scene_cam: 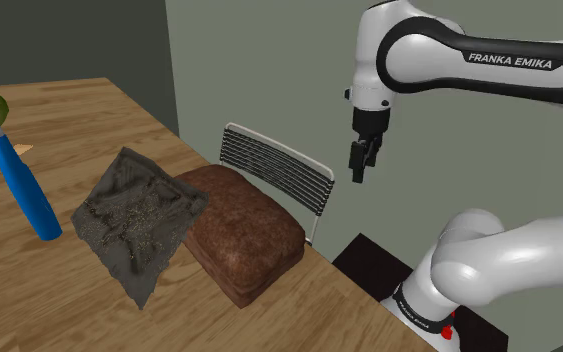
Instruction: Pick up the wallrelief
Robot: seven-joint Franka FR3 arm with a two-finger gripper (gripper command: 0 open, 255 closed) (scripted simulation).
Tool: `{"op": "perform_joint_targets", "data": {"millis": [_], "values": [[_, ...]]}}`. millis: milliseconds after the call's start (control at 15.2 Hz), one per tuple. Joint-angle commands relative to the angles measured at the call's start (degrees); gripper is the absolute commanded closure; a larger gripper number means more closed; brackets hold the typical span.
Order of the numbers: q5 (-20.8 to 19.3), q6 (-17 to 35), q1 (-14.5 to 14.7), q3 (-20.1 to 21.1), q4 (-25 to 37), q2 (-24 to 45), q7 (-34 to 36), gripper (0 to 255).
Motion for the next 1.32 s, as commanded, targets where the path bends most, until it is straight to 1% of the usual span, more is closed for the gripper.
{"op": "perform_joint_targets", "data": {"millis": [0,330,660,990,1254], "values": [[0.0,0.0,0.0,0.0,0.0,0.0,0.0,0],[5.4,2.8,1.9,4.3,4.5,6.1,5.6,0],[9.4,5.5,3.3,8.2,10.4,12.9,10.9,0],[12.0,7.9,4.4,11.9,17.6,20.3,16.1,0],[12.9,9.4,5.2,14.6,24.3,26.7,20.4,0]]}}
